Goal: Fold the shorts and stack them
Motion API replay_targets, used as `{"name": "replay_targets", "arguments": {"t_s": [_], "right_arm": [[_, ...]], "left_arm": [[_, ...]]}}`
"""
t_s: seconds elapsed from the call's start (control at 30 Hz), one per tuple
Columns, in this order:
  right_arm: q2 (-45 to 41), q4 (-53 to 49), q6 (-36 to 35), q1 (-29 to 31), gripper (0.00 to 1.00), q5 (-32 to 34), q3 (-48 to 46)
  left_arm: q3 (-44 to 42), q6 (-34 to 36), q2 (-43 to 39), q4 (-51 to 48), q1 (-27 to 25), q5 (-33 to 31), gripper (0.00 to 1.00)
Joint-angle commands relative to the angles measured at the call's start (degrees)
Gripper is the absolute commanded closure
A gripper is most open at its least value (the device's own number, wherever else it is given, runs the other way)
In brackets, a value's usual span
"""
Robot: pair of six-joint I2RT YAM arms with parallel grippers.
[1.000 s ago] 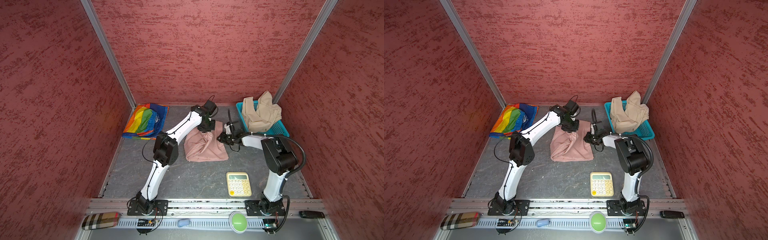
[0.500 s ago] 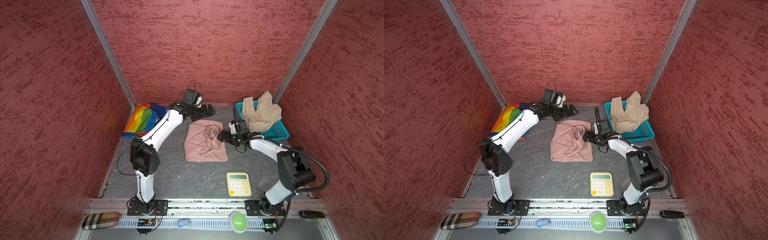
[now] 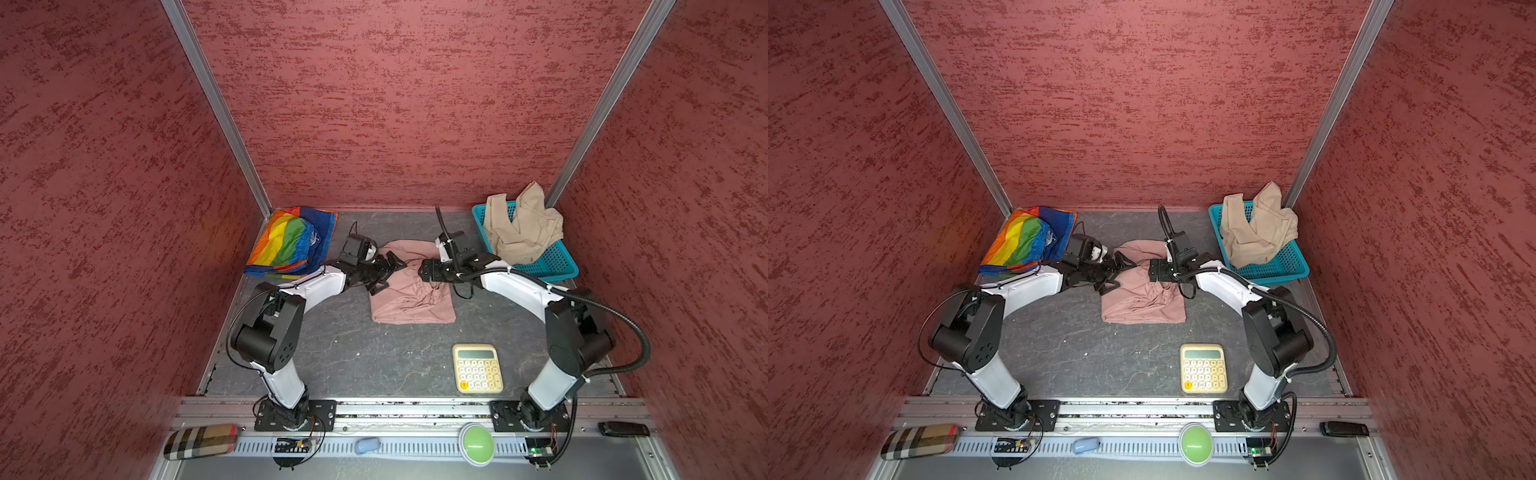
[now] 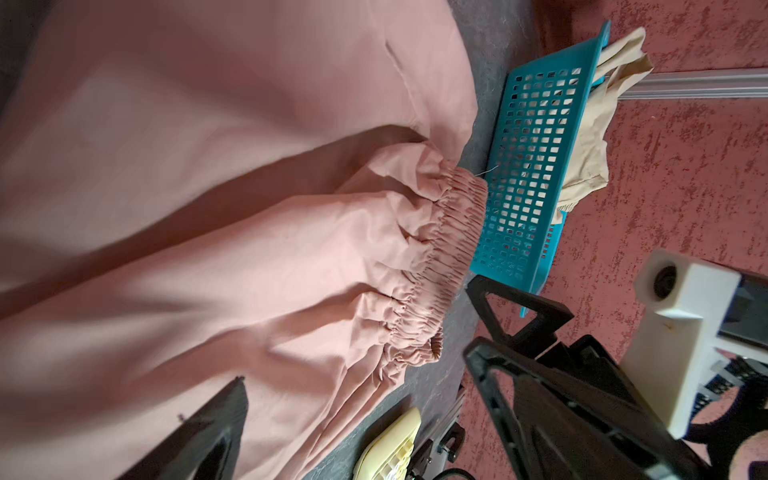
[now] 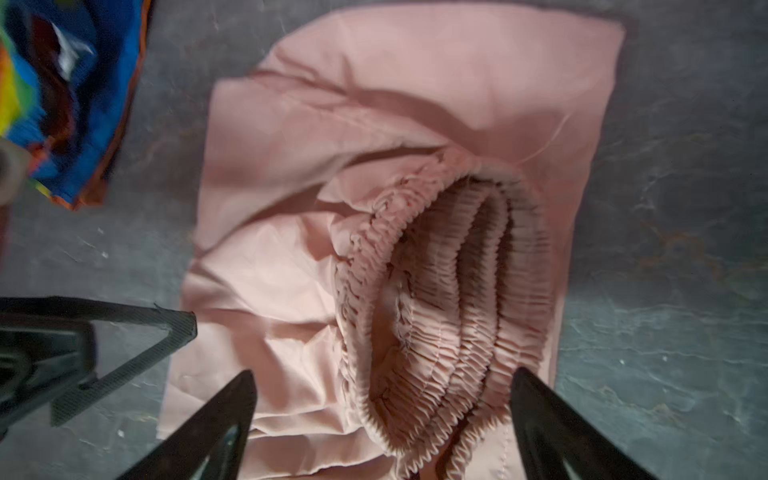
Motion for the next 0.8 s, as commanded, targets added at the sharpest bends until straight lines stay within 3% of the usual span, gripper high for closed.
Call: {"name": "replay_targets", "arguments": {"t_s": [0.0,0.13,0.3,0.43,0.63,0.77], "right_arm": [[2.63,-4.59,-1.25,1.39,0.13,5.42,0.79],[3.32,-2.51,-0.97,1.54,0.28,4.42,-1.05],[5.03,-2.81,-2.45,1.35,0.71,7.63,-1.65],[5.41,-2.97,-3.20,1.42,0.87,7.74,-1.19],[5.21,-3.37,-4.38,1.33,0.89,7.38,0.04],[4.94,-3.59,-4.82,1.08,0.89,7.10,0.27]], "left_arm": [[-0.02,-3.61,-0.27,9.89,1.58,1.32,0.01],[5.06,1.18,0.54,3.40,4.13,0.95,0.01],[17.28,11.71,7.58,-10.02,6.13,-0.37,0.01],[27.27,20.03,15.46,-19.88,5.71,-1.46,0.01],[41.36,31.86,26.24,-37.09,5.11,-6.23,0.00],[44.92,37.17,27.29,-41.61,4.31,-16.66,0.02]]}}
